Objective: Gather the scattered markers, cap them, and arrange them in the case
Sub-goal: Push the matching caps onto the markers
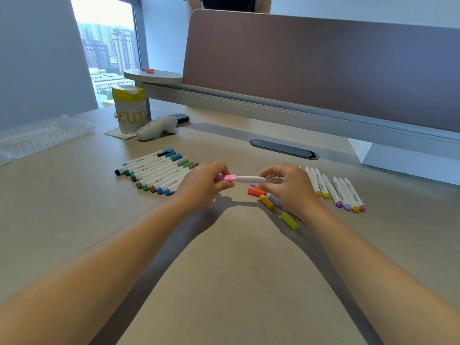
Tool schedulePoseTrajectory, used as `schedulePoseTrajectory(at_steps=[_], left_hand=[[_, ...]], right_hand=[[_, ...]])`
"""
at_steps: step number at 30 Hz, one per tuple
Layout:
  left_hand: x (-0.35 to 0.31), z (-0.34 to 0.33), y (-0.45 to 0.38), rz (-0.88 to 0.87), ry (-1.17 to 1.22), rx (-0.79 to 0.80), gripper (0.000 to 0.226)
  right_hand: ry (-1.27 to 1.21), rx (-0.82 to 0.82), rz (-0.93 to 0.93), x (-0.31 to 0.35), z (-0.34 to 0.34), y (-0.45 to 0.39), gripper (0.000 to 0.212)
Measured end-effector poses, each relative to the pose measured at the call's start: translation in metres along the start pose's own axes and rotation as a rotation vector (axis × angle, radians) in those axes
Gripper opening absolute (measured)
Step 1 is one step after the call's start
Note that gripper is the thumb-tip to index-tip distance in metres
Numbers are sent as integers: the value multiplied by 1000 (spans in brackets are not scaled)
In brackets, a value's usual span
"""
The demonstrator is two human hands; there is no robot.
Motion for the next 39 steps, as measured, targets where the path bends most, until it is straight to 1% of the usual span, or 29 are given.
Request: schedulePoseTrajectory(at_steps=[7, 12, 16, 21, 24, 26, 29, 31, 32, 34, 36, 37, 39], left_hand=[[-4, 0, 2, -61, -6, -25, 25], [-5, -4, 0, -52, -9, 24, 30], [-5, -8, -3, -58, 40, 87, 30], [-7, -9, -8, -73, 89, 56, 28], [-8, -10, -10, -86, 125, 64, 24], [-4, -9, -12, -69, 292, 62, 20], [9, -5, -11, 18, 746, -23, 4], [16, -11, -12, 84, 990, -53, 9], [17, -14, -12, 108, 1059, -57, 10], [18, -17, -13, 132, 1131, -68, 9], [18, -18, -15, 141, 1143, -85, 9], [18, -18, -16, 140, 1135, -95, 9], [20, -15, -19, 136, 1118, -116, 9]], right_hand=[[40, 27, 41, 5, 1, 6, 30], [101, 30, 57, 9, 0, 9, 21], [74, 6, 83, 9, 0, 8, 15], [43, -33, 81, 8, 2, 4, 12], [45, -21, 71, 6, 3, 1, 11], [-31, -7, 55, 3, 4, 1, 11], [-187, -12, 17, -5, 3, 4, 8], [-263, -18, -16, -9, 0, 4, 8], [-299, -14, -31, -10, -2, 4, 8], [-375, -1, -47, -11, -4, 3, 9], [-374, -7, -49, -13, -2, 3, 7], [-346, -28, -55, -16, 2, 3, 6], [-316, -103, -85, -26, 13, 3, 12]])
Point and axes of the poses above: each hand's wrist, its own y-axis away from the middle knuckle, its own z-axis out of the back of the hand, x = y × z, the point moved 8 cm from there along -y, towards the middle knuckle, and after that the axes turned 15 degrees about x, right-handed, at the moved point
